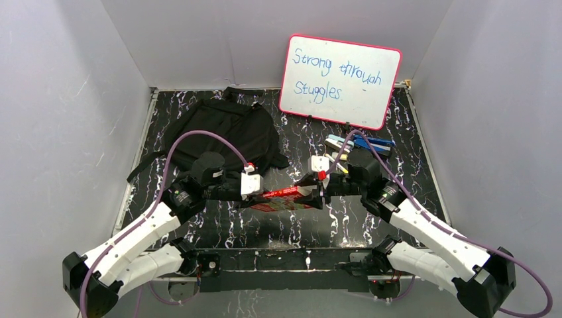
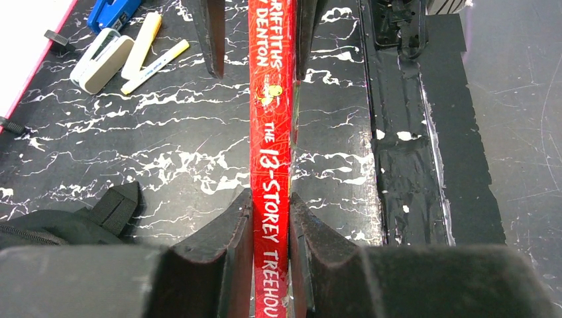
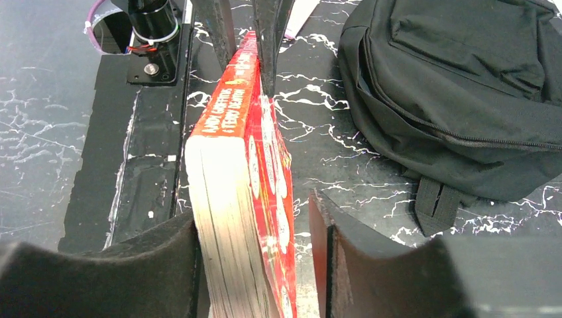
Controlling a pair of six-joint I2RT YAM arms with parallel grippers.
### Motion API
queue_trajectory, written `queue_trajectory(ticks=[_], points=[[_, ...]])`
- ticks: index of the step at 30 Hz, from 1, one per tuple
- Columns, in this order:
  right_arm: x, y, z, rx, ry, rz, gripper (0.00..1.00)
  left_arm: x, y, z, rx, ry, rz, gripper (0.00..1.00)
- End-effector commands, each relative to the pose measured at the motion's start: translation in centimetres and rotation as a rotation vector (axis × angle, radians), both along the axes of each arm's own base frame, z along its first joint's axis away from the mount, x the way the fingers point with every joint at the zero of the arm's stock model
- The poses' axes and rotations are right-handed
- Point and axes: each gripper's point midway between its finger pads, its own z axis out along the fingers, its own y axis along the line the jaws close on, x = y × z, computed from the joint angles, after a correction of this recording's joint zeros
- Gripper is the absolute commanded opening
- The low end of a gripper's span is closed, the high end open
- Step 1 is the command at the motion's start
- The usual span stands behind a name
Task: Pack the student bag
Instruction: Pick up the book from the center of the board.
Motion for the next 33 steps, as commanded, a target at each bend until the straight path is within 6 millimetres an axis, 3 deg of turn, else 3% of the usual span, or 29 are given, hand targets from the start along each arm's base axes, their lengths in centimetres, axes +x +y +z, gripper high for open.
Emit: queue_trajectory(ticks=[1, 5, 16, 22, 24, 25, 29, 33], points=[[0.2, 0.0, 0.2, 0.005, -0.037, -0.013, 0.54, -0.1, -0.5, 3.4, -0.077, -0.086, -0.036, 0.00], [0.3, 0.2, -0.4, -0.008, -0.028, -0.006, 0.47, 0.0, -0.6, 3.2, -0.072, -0.076, -0.039, 0.00], [-0.3, 0.3, -2.1, -0.046, -0.002, 0.035, 0.46, 0.2, -0.6, 3.8, -0.087, -0.102, -0.029, 0.00], [-0.6, 0.2, -1.9, -0.035, -0.012, 0.048, 0.17, 0.4, -0.8, 3.6, -0.085, -0.082, -0.020, 0.00], [-0.9, 0.2, -1.4, -0.017, -0.022, 0.060, 0.04, 0.4, -0.9, 3.6, -0.090, -0.070, -0.017, 0.00], [-0.9, 0.2, -1.0, -0.006, -0.029, 0.057, 0.00, 0.6, -1.0, 3.6, -0.091, -0.063, -0.007, 0.06], [0.3, -0.1, 0.3, 0.024, -0.047, -0.043, 0.00, 2.8, -1.1, 4.0, -0.113, -0.023, 0.138, 0.51], [4.8, -1.7, 3.7, 0.107, -0.032, -0.376, 0.00, 6.5, -0.6, 4.8, -0.163, -0.007, 0.365, 0.59]])
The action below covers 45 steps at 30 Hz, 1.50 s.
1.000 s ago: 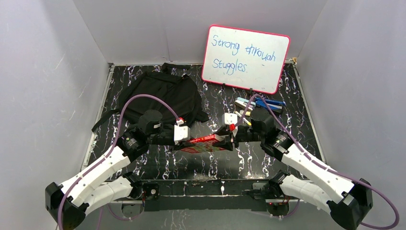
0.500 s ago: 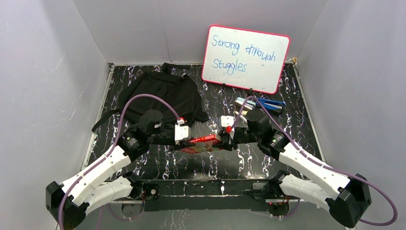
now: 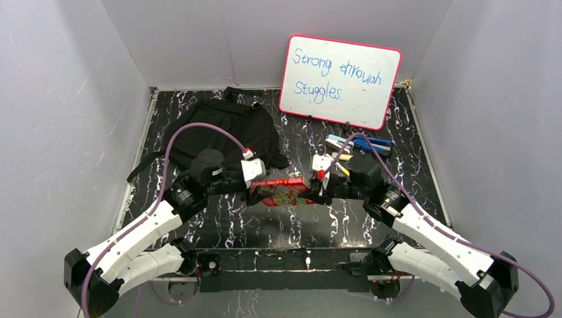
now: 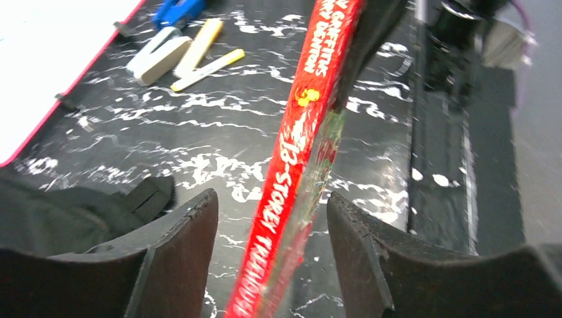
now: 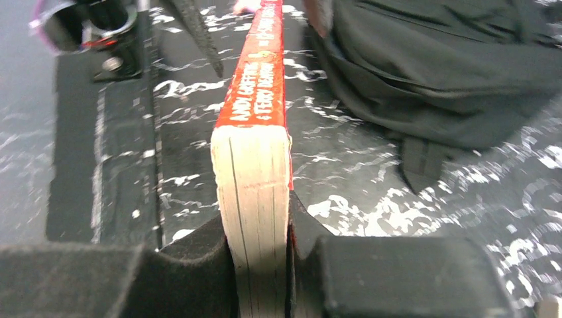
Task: Pack the student bag
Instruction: Pick up the book from the center of the board, then place the book in the student bag.
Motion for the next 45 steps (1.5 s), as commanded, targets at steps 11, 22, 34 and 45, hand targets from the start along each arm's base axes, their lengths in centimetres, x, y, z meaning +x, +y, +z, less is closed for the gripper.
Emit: queue_trajectory(ticks=[11, 22, 34, 45], points=[[13.0, -10.6, 4.2, 0.042, 0.072, -1.175, 0.00, 15.3, 5.9, 1.5, -0.011, 0.224, 0.990, 0.61], [12.2, -10.3, 1.7, 0.011, 0.191, -1.174, 0.00, 20.8, 2.1, -1.8, 0.101, 0.377, 0.947, 0.63], [10.9, -10.8, 0.7, 0.032, 0.222, -1.154, 0.00, 24.3, 2.4, -5.9, 0.457, 0.175, 1.145, 0.65], [10.6, -10.7, 0.0, 0.043, 0.257, -1.156, 0.00, 25.2, 3.1, -6.2, 0.516, 0.124, 1.172, 0.49]])
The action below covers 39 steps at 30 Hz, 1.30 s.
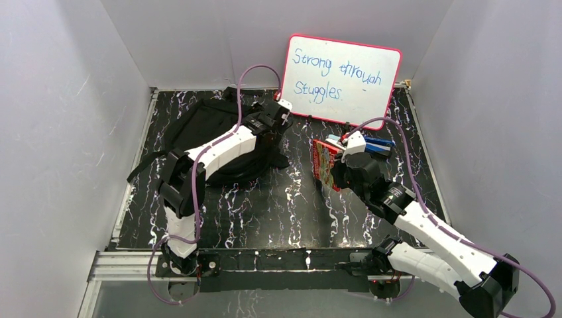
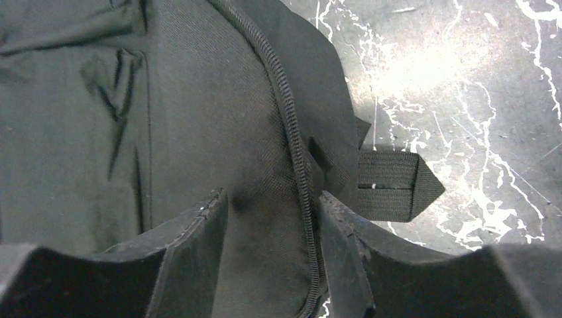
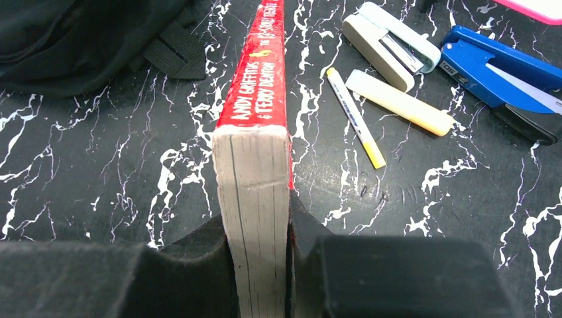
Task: Pack the student bag
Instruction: Place the book in the student bag.
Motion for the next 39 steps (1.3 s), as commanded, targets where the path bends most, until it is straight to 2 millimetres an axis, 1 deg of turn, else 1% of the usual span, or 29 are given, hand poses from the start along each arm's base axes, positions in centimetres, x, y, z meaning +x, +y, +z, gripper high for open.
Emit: queue_trajectory(ticks=[1, 2, 3, 8, 12, 15, 18, 20, 24, 27, 31, 34, 35, 39], points=[[0.9, 0.5, 2.6, 0.103, -0.079, -0.034, 0.00, 1.2, 0.7, 4.2, 0.007, -0.102, 0.034, 0.39], [0.9, 0.4, 2.6, 0.107, -0.078, -0.039, 0.00, 1.2, 0.8, 4.5, 0.008, -0.112, 0.039, 0.34], [0.9, 0.5, 2.6, 0.110, -0.078, -0.041, 0.00, 1.2, 1.0, 5.0, 0.008, -0.123, 0.046, 0.26], [0.9, 0.8, 2.4, 0.125, -0.070, -0.036, 0.00, 1.4, 2.2, 6.5, 0.048, -0.173, 0.044, 0.10], [0.9, 1.0, 2.7, 0.146, -0.071, -0.033, 0.00, 1.4, 3.4, 7.9, 0.057, -0.197, 0.051, 0.00], [0.8, 1.6, 3.3, 0.189, -0.077, -0.024, 0.00, 1.4, 4.5, 9.7, 0.054, -0.224, 0.062, 0.00], [0.8, 2.8, 4.6, 0.289, -0.078, -0.011, 0.00, 1.1, 5.6, 11.8, 0.067, -0.251, 0.059, 0.00], [0.7, 4.1, 6.0, 0.406, -0.074, 0.004, 0.00, 0.9, 6.0, 13.0, 0.077, -0.268, 0.040, 0.00], [0.6, 7.7, 9.2, 0.648, -0.075, 0.095, 0.00, 0.4, 6.8, 15.3, 0.078, -0.309, 0.027, 0.00], [1.0, 10.2, 10.5, 0.779, -0.048, 0.145, 0.00, 0.3, 7.5, 16.9, 0.083, -0.347, 0.049, 0.00], [2.8, 13.0, 10.9, 0.880, -0.012, 0.159, 0.00, 0.3, 7.8, 18.5, 0.091, -0.377, 0.044, 0.00], [4.5, 14.8, 11.1, 0.936, 0.005, 0.151, 0.00, 0.1, 7.7, 19.0, 0.080, -0.381, 0.030, 0.00], [5.3, 15.5, 10.4, 0.950, 0.031, 0.131, 0.00, 0.0, 7.6, 19.1, 0.071, -0.384, 0.029, 0.00], [7.6, 17.6, 9.1, 1.029, 0.089, 0.087, 0.00, 0.1, 7.1, 18.8, 0.056, -0.368, 0.017, 0.00]])
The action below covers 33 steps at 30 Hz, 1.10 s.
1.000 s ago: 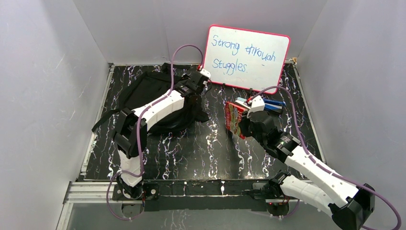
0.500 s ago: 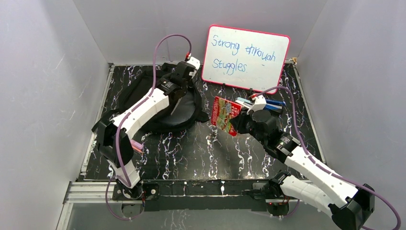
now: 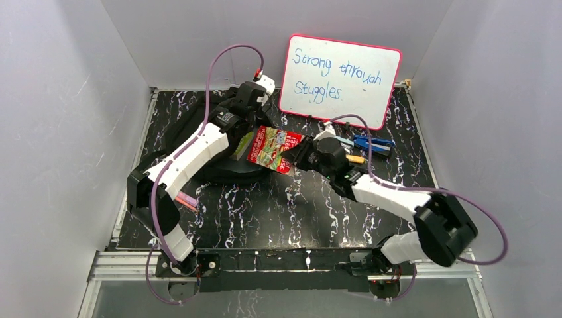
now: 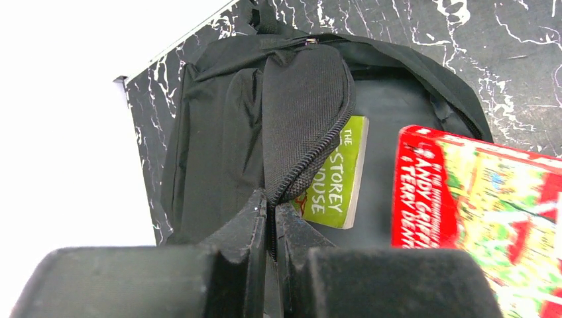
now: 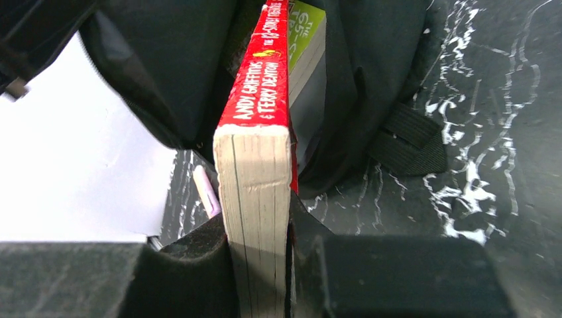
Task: Pack the student bag
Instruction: Place the book in the student bag.
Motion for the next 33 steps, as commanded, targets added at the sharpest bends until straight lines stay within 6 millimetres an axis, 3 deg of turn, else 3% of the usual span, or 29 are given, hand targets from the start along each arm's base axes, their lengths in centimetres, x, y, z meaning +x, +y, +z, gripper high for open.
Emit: queue_trajectory(ticks=[1, 7, 13, 20, 25, 33], points=[[3.3, 3.4, 8.5, 0.321, -0.112, -0.024, 0.00, -0.4, -0.1, 5.4, -0.083, -0.106, -0.013, 0.00], [5.5, 6.2, 8.9, 0.415, -0.087, 0.009, 0.00, -0.8, 0.5, 4.9, -0.064, -0.084, 0.007, 0.00], [6.8, 8.5, 9.1, 0.495, -0.051, 0.053, 0.00, -1.0, 0.4, 5.9, -0.091, -0.095, -0.002, 0.00], [9.4, 12.3, 5.6, 0.504, 0.027, 0.099, 0.00, -1.1, 0.1, 6.6, -0.086, -0.078, -0.021, 0.00], [11.5, 15.3, 4.2, 0.537, 0.061, 0.130, 0.00, -1.3, 0.3, 7.1, -0.074, -0.078, -0.024, 0.00], [13.9, 18.0, 2.7, 0.521, 0.064, 0.075, 0.00, -1.4, 0.0, 7.3, -0.071, -0.055, -0.037, 0.00]])
